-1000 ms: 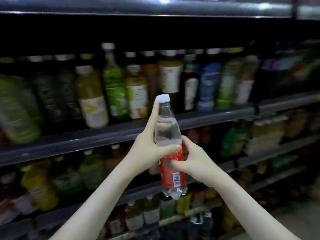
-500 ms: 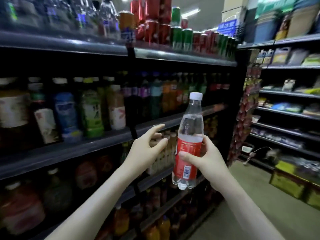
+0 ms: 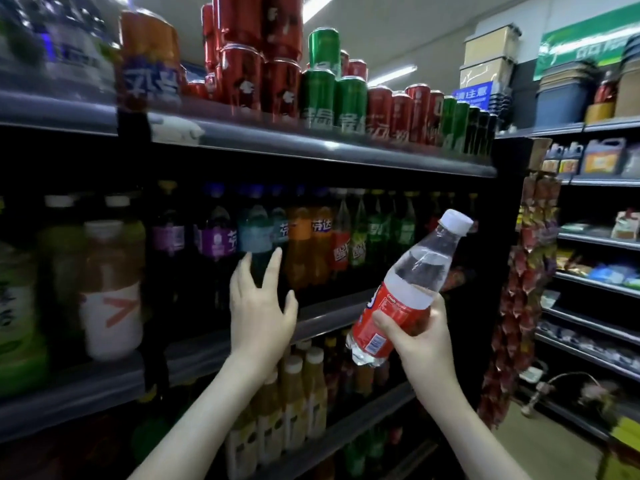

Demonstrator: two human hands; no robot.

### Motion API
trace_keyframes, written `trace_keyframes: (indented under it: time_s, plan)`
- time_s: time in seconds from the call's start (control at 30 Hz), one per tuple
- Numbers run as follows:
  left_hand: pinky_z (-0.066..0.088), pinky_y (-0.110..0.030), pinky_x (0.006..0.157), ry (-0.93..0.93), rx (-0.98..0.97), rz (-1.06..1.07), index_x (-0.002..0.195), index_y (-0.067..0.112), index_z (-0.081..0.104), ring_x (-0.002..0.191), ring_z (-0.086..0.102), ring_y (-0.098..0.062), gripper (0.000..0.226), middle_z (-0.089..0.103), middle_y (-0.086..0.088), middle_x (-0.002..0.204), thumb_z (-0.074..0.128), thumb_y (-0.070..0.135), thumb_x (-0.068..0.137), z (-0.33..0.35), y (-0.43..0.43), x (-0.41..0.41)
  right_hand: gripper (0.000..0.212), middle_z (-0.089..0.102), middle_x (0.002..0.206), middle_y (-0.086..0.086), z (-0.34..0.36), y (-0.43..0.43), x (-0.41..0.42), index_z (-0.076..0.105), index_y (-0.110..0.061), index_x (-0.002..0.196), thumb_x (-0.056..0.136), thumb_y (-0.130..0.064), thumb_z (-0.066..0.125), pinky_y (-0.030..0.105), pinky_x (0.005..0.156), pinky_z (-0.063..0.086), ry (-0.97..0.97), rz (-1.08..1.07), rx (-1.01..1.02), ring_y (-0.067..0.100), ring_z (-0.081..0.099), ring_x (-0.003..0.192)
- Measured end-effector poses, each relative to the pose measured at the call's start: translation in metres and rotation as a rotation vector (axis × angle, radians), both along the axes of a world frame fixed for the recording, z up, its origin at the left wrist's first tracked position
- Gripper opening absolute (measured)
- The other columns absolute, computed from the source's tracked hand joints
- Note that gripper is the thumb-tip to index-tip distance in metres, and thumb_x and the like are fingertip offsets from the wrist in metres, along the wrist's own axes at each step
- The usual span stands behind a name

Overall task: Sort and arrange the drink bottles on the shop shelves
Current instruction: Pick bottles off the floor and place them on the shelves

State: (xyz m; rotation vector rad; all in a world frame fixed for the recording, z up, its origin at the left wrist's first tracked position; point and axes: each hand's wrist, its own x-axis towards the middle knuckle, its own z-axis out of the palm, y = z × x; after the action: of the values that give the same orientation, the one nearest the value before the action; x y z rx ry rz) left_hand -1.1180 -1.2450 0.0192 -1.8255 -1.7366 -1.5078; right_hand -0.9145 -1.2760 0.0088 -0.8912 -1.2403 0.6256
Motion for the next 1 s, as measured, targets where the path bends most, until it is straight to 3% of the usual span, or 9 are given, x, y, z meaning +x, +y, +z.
trace_keyframes:
  time_s: [0.13, 0.3, 0.4, 0.53, 0.7, 0.83, 0.93, 1.0]
  plan:
    - [-0.006, -0.058, 0.111, 0.165, -0.053, 0.269, 0.154, 0.028, 0.008, 0.142, -0.004, -0.04, 0.089, -0.01, -0.017, 0.154, 0.065, 0.036, 0.086, -0.001, 0.061, 0.005, 0.072, 0.056, 0.122, -0.005, 0.007, 0.068, 0.01, 0.036, -0.018, 0.132, 0.075, -0.011, 0.079, 0.024, 0.091, 0.05, 0.002, -0.028, 0.101, 0.006, 0.059, 0.111]
    - [-0.01, -0.061, 0.109, 0.116, -0.073, 0.447, 0.147, 0.036, -0.02, 0.141, -0.021, -0.03, 0.104, -0.025, -0.007, 0.153, 0.062, 0.049, 0.086, -0.01, 0.106, 0.002, 0.072, 0.053, 0.12, -0.005, 0.022, 0.157, 0.014, 0.032, -0.012, 0.134, 0.079, -0.011, 0.078, 0.008, 0.088, 0.045, -0.024, -0.017, 0.157, -0.004, 0.056, 0.107]
    - [-0.009, -0.062, 0.108, 0.084, -0.067, 0.513, 0.146, 0.036, -0.024, 0.142, -0.018, -0.032, 0.107, -0.021, -0.009, 0.155, 0.063, 0.048, 0.085, -0.016, 0.121, 0.011, 0.076, 0.056, 0.122, -0.003, 0.026, 0.208, 0.014, 0.031, -0.024, 0.138, 0.079, -0.023, 0.079, 0.028, 0.094, 0.049, -0.085, 0.025, 0.065, 0.011, 0.057, 0.109]
    - [-0.002, -0.062, 0.111, 0.038, -0.074, 0.598, 0.146, 0.033, -0.025, 0.142, -0.017, -0.032, 0.108, -0.027, -0.011, 0.153, 0.063, 0.048, 0.085, -0.016, 0.141, 0.026, 0.078, 0.061, 0.12, 0.003, 0.027, 0.258, 0.015, 0.032, -0.026, 0.139, 0.077, -0.038, 0.078, 0.043, 0.089, 0.053, -0.23, 0.085, -0.067, 0.026, 0.062, 0.106]
    - [0.006, -0.064, 0.11, 0.034, -0.015, 0.694, 0.151, 0.029, -0.012, 0.143, -0.009, -0.036, 0.11, -0.018, -0.015, 0.156, 0.072, 0.036, 0.08, -0.02, 0.155, 0.028, 0.076, 0.061, 0.122, 0.012, 0.029, 0.294, 0.018, 0.032, -0.017, 0.141, 0.08, -0.035, 0.075, 0.044, 0.087, 0.052, -0.349, 0.145, -0.117, 0.035, 0.062, 0.107]
    - [0.001, -0.06, 0.112, 0.041, -0.055, 0.724, 0.149, 0.032, -0.018, 0.143, -0.013, -0.039, 0.108, -0.022, -0.019, 0.155, 0.069, 0.035, 0.084, -0.019, 0.156, 0.03, 0.075, 0.059, 0.122, 0.013, 0.029, 0.303, 0.012, 0.031, -0.012, 0.137, 0.081, -0.033, 0.075, 0.043, 0.083, 0.053, -0.438, 0.151, -0.099, 0.036, 0.062, 0.107]
    - [0.002, -0.06, 0.113, 0.052, -0.087, 0.737, 0.147, 0.034, -0.021, 0.143, -0.017, -0.038, 0.105, -0.029, -0.017, 0.153, 0.065, 0.035, 0.087, -0.016, 0.154, 0.032, 0.087, 0.052, 0.132, 0.017, 0.028, 0.3, 0.011, 0.02, -0.01, 0.147, 0.082, -0.029, 0.074, 0.039, 0.082, 0.049, -0.47, 0.163, -0.088, 0.038, 0.058, 0.113]
    - [0.001, -0.059, 0.114, 0.057, -0.119, 0.739, 0.146, 0.034, -0.025, 0.143, -0.019, -0.037, 0.104, -0.031, -0.018, 0.152, 0.062, 0.037, 0.088, -0.014, 0.15, 0.033, 0.097, 0.034, 0.148, 0.02, 0.027, 0.292, 0.011, 0.007, -0.01, 0.152, 0.084, -0.023, 0.073, 0.04, 0.091, 0.045, -0.472, 0.193, -0.078, 0.038, 0.046, 0.126]
